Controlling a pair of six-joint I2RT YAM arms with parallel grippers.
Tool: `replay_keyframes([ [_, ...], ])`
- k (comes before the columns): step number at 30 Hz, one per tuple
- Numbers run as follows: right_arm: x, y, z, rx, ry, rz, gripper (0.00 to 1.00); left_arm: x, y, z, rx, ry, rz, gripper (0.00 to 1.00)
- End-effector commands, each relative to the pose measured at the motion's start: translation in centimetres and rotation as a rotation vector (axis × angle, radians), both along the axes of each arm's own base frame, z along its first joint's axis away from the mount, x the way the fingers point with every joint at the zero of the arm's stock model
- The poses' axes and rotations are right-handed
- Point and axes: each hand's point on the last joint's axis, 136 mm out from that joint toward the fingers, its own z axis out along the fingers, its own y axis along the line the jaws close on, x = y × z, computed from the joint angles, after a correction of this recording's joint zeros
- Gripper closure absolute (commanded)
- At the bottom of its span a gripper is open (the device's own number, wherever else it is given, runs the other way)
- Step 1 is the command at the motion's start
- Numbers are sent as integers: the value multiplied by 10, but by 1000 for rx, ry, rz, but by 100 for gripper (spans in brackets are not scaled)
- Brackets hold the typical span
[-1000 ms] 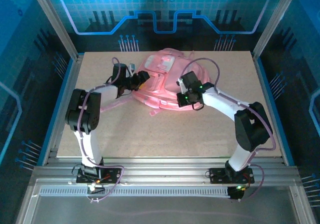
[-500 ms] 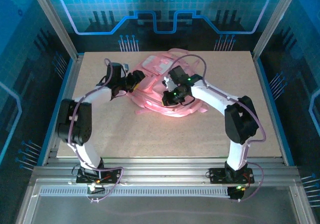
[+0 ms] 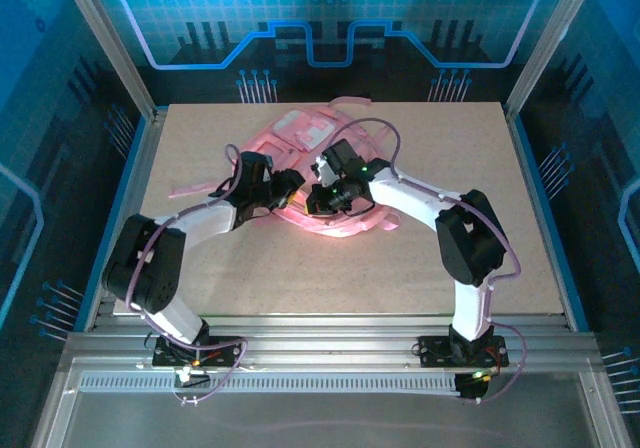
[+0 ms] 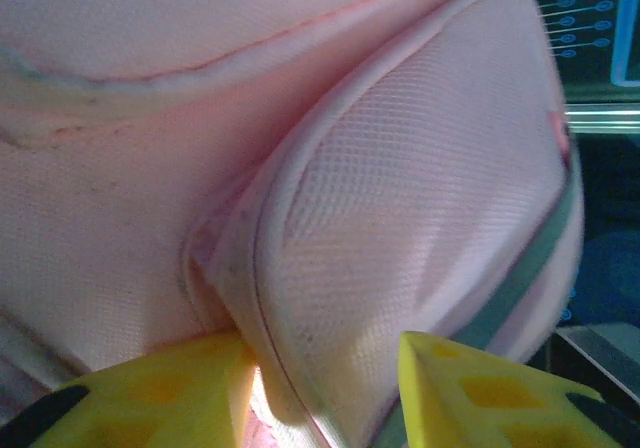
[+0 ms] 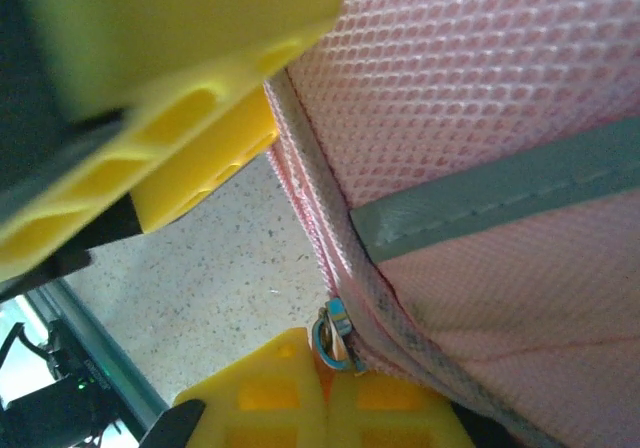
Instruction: Pack the student bag
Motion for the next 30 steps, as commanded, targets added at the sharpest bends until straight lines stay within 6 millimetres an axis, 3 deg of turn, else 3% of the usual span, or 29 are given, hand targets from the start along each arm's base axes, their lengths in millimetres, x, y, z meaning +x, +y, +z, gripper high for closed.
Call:
replay_keyframes([
  [1, -28, 10, 15, 44, 11, 89, 100, 19, -2, -10, -6, -44, 58, 77],
  [3, -34, -6, 5, -46, 11, 100, 100, 22, -6, -9, -3, -50, 38, 100],
  [9, -28, -99, -30, -535, -95, 71, 100, 14, -3, -2, 72, -60, -18, 100],
  [15, -6, -149, -8, -702, -184, 31, 100, 3, -3, -6, 63, -43, -39, 100],
  [19, -1, -154, 7, -674, -174, 78, 100, -1, -1, -13, 72, -29, -35, 100],
  [24, -25, -132, 13, -505, -38, 162, 100, 3, 1, -17, 64, -34, -8, 100],
  [27, -30, -145, 5, -530, -6, 146, 100, 7, 1, -16, 68, -42, 0, 100],
  [30, -26, -172, -5, -649, -2, 111, 100, 8, -1, -13, 66, -49, -13, 100],
])
